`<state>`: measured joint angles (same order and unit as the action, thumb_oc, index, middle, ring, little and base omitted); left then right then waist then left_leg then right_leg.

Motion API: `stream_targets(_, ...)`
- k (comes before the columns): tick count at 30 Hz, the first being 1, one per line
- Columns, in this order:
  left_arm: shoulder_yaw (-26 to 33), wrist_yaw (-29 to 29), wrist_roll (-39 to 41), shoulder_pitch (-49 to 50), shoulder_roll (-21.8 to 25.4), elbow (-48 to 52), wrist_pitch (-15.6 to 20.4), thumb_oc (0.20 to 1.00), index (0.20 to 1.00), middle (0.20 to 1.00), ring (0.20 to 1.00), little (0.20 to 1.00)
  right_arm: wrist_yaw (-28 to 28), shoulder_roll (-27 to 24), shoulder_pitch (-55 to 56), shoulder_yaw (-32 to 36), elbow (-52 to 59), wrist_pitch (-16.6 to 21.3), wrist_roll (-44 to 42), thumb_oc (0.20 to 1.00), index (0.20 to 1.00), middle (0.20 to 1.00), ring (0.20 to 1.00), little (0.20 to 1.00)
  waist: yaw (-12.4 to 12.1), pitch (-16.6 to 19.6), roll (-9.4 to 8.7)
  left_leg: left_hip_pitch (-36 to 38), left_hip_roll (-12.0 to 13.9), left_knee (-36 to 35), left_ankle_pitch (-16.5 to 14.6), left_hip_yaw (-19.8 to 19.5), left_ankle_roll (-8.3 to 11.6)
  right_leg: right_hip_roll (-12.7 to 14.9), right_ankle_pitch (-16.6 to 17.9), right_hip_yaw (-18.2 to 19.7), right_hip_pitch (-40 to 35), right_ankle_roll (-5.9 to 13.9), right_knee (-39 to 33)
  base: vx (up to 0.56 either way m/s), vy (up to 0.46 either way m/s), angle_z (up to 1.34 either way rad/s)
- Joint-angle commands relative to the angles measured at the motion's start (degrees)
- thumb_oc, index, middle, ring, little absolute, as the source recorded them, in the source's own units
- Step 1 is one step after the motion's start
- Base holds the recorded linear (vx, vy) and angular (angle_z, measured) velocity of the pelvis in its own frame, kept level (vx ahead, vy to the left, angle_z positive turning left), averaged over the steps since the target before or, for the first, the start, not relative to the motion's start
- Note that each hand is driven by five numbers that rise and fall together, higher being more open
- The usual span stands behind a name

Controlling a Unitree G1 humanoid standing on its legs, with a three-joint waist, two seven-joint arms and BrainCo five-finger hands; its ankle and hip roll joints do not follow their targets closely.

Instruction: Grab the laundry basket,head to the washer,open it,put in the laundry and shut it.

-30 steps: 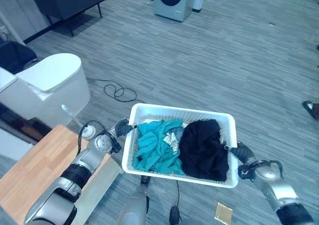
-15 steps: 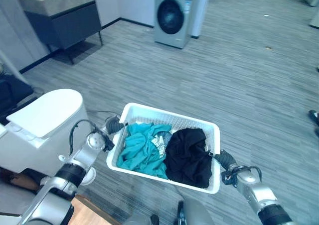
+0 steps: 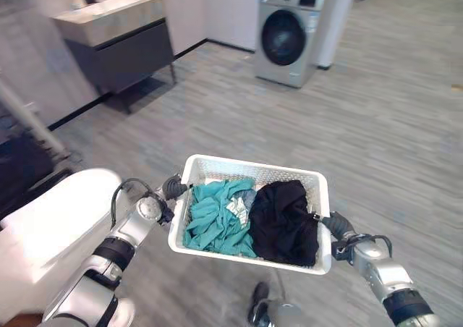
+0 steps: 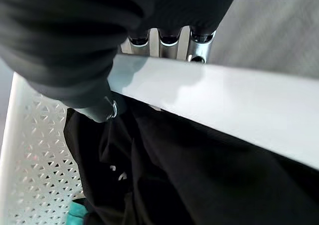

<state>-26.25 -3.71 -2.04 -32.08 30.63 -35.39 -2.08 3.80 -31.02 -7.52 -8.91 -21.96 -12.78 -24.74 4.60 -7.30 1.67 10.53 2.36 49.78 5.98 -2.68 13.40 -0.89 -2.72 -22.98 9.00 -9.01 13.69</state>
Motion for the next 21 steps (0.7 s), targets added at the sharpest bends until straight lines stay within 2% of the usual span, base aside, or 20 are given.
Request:
stream_targets(1,2.1,3.1,2.8,-3.1,5.6,-0.4,0.2,0.200,0.200,0.200,0.200,0.200,-0.2,-5.9,-0.7,5.9,6.1,5.2,-6.5,0.200,0.200,0.200,0.200,0.200,-1.8,2.4,-3.93,-10.0,-1.3,6.3,7.4,-2.5,-7.31,1.9,8.6,12.5,-6.6,9.17,-13.5,0.46,-0.307,-0.43)
stream_targets(2,2.0,3.1,2.8,-3.2,5.6,-0.5,0.3,0.200,0.200,0.200,0.200,0.200,-0.2,-5.9,-0.7,5.9,6.1,5.2,-6.6,0.200,0.200,0.200,0.200,0.200,-1.7,2.5,-4.21,-10.3,-1.6,6.4,7.6,-2.5,-7.37,2.2,8.7,12.5,-6.4,9.20,-13.5,0.45,-0.283,-0.50)
stream_targets(3,1.9,3.3,3.3,-3.5,5.4,-0.4,0.3,0.200,0.200,0.200,0.200,0.200,-0.7,-6.9,-1.0,6.2,5.8,5.4,-6.3,0.200,0.200,0.200,0.200,0.200,-2.5,1.4,-4.75,-14.4,-1.6,8.6,6.2,-2.6,-8.80,1.7,7.8,14.0,-8.4,8.61,-13.8,0.26,-0.152,-0.55)
stream_targets(4,1.6,3.3,3.5,-4.0,5.4,-0.3,0.1,0.200,0.200,0.200,0.200,0.200,-1.0,-7.7,-1.0,6.6,5.5,5.3,-6.5,0.200,0.200,0.200,0.200,0.200,-3.4,0.4,-5.29,-18.9,-1.3,7.4,3.2,-2.0,-10.25,1.7,7.1,15.1,-10.2,8.58,-14.3,0.50,-0.208,-0.73)
stream_targets(5,1.5,3.2,3.6,-4.7,5.3,0.4,0.0,0.200,0.200,0.200,0.200,0.200,-1.2,-8.0,-1.1,6.6,5.4,5.3,-6.2,0.200,0.200,0.200,0.200,0.200,-5.1,-0.4,-5.38,-24.3,-1.0,0.9,0.8,-0.3,-10.86,0.6,5.3,17.5,-12.4,8.78,-14.6,0.64,-0.149,-1.22)
stream_targets(6,1.6,3.0,3.1,-5.5,5.6,1.3,0.1,0.200,0.200,0.200,0.200,0.200,-1.0,-8.4,-0.6,6.7,6.3,5.3,-5.1,0.200,0.200,0.200,0.200,0.200,-7.1,-0.8,-5.03,-28.1,-0.6,-12.3,1.7,1.7,-10.64,-0.4,3.4,19.3,-14.7,8.93,-14.0,0.51,-0.089,-1.20)
stream_targets(7,1.6,3.0,3.1,-5.5,5.5,1.4,0.1,0.200,0.200,0.200,0.200,0.200,-1.0,-8.4,-0.5,6.8,6.4,5.2,-5.1,0.200,0.200,0.200,0.200,0.200,-7.3,-0.7,-5.31,-27.9,-0.8,-13.0,2.2,1.9,-10.69,-0.1,3.5,19.4,-14.6,8.95,-14.0,0.49,-0.027,-1.05)
stream_targets(9,2.0,3.1,2.7,-6.1,5.3,1.4,0.2,0.200,0.200,0.200,0.200,0.200,-0.6,-7.7,-0.7,6.3,7.3,6.0,-4.5,0.200,0.200,0.200,0.200,0.200,-9.1,-0.6,-4.37,-26.3,-0.9,-34.6,3.7,3.2,-10.53,-1.5,1.1,20.8,-17.4,9.75,-13.9,0.50,0.014,-0.89)
stream_targets(10,2.2,3.0,2.7,-6.0,5.2,1.3,0.3,0.200,0.200,0.200,0.200,0.200,-0.3,-7.2,-1.1,5.9,7.5,6.3,-4.2,0.200,0.200,0.200,0.200,0.200,-9.8,-0.5,-3.77,-26.6,-0.8,-40.6,3.9,3.1,-10.47,-2.1,0.0,21.1,-18.7,9.99,-13.9,0.97,0.041,-0.84)
stream_targets(11,2.9,2.4,3.0,-4.3,4.9,2.0,0.9,0.200,0.200,0.200,0.200,0.200,0.3,-5.2,-1.9,4.2,7.7,7.4,-3.2,0.200,0.200,0.200,0.200,0.200,-11.7,-0.2,-3.73,-27.8,-1.8,-53.0,5.3,6.8,-9.84,-2.0,-4.4,23.0,-23.7,10.30,-12.8,1.10,0.077,-0.76)
stream_targets(12,3.7,1.8,4.7,-2.9,4.6,2.1,0.8,0.200,0.200,0.200,0.200,0.200,0.5,-3.6,-2.8,3.1,7.7,7.0,-2.6,0.200,0.200,0.200,0.200,0.200,-12.4,0.6,-3.03,-27.7,-1.6,-52.7,5.3,9.9,-10.18,-2.2,-5.9,23.6,-25.5,10.35,-11.3,0.93,0.072,-0.45)
stream_targets(14,4.2,2.0,5.4,-2.3,4.5,2.1,0.8,0.200,0.200,0.200,0.200,0.200,0.5,-2.9,-3.7,2.4,7.4,6.8,-1.8,0.200,0.200,0.200,0.200,0.200,-13.5,1.5,-2.83,-26.1,-1.5,-52.7,5.4,9.4,-10.79,-2.1,-6.9,25.0,-26.2,10.40,-9.6,0.61,0.094,-0.46)
stream_targets(15,4.1,2.2,6.0,-1.8,5.1,2.0,1.3,0.200,0.200,0.200,0.200,0.200,0.9,-1.8,-4.6,1.6,6.8,6.6,-1.4,0.200,0.200,0.200,0.200,0.200,-15.1,3.1,-3.95,-24.5,-3.8,-49.0,5.3,6.2,-12.36,-0.6,-3.2,26.7,-26.9,12.21,-2.9,0.65,0.109,-0.42)
stream_targets(16,4.1,2.2,6.0,-1.8,5.1,2.0,1.3,0.200,0.200,0.200,0.200,0.200,0.9,-1.8,-4.7,1.6,6.8,6.6,-1.4,0.200,0.200,0.200,0.200,0.200,-15.2,3.2,-3.78,-24.8,-3.5,-48.9,5.3,6.2,-12.32,-0.9,-3.0,26.9,-26.7,12.18,-3.0,0.60,0.108,-0.90)
stream_targets(17,3.7,2.3,6.6,-1.8,5.7,1.7,1.3,0.200,0.200,0.200,0.200,0.200,1.1,-1.3,-5.0,1.1,5.8,6.4,-1.6,0.200,0.200,0.200,0.200,0.200,-15.2,3.5,-4.40,-23.7,-4.6,-47.5,4.8,6.0,-13.21,0.0,2.2,26.7,-25.1,14.77,2.1,0.47,0.136,-0.81)
stream_targets(18,2.2,2.6,6.1,-3.1,6.3,0.2,1.4,0.200,0.200,0.200,0.200,0.200,1.4,-0.7,-7.1,0.1,3.3,6.3,-1.0,0.200,0.200,0.200,0.200,0.200,-14.9,3.7,-4.39,-20.4,-5.1,-46.3,1.7,8.0,-15.17,3.4,11.4,24.7,-21.1,20.32,16.4,0.59,0.199,-0.40)
stream_targets(19,1.7,2.8,6.0,-3.5,7.1,0.4,1.2,0.200,0.200,0.200,0.200,0.200,1.2,-0.5,-8.2,-0.1,2.3,6.0,-0.7,0.200,0.200,0.200,0.200,0.200,-14.6,3.8,-3.70,-18.4,-4.9,-46.4,0.5,8.3,-16.14,5.2,13.6,22.6,-19.0,21.07,22.5,0.57,0.254,0.14)
stream_targets(20,1.2,2.9,6.1,-3.8,7.5,-0.3,1.0,0.200,0.200,0.200,0.200,0.200,0.9,-0.6,-9.1,-0.5,1.3,5.9,0.2,0.200,0.200,0.200,0.200,0.200,-14.3,3.9,-2.38,-16.7,-4.4,-46.6,-0.2,8.3,-16.92,6.2,15.1,20.6,-16.6,20.38,26.9,0.24,0.148,0.07)
stream_targets(21,1.3,2.9,6.1,-3.9,7.5,-0.4,1.1,0.200,0.200,0.200,0.200,0.200,0.9,-0.6,-9.3,-0.6,1.1,6.0,0.2,0.200,0.200,0.200,0.200,0.200,-14.3,3.8,-2.57,-16.7,-4.6,-46.6,-0.2,8.4,-16.97,6.4,14.8,20.6,-16.4,20.39,27.5,0.43,0.216,-0.42)
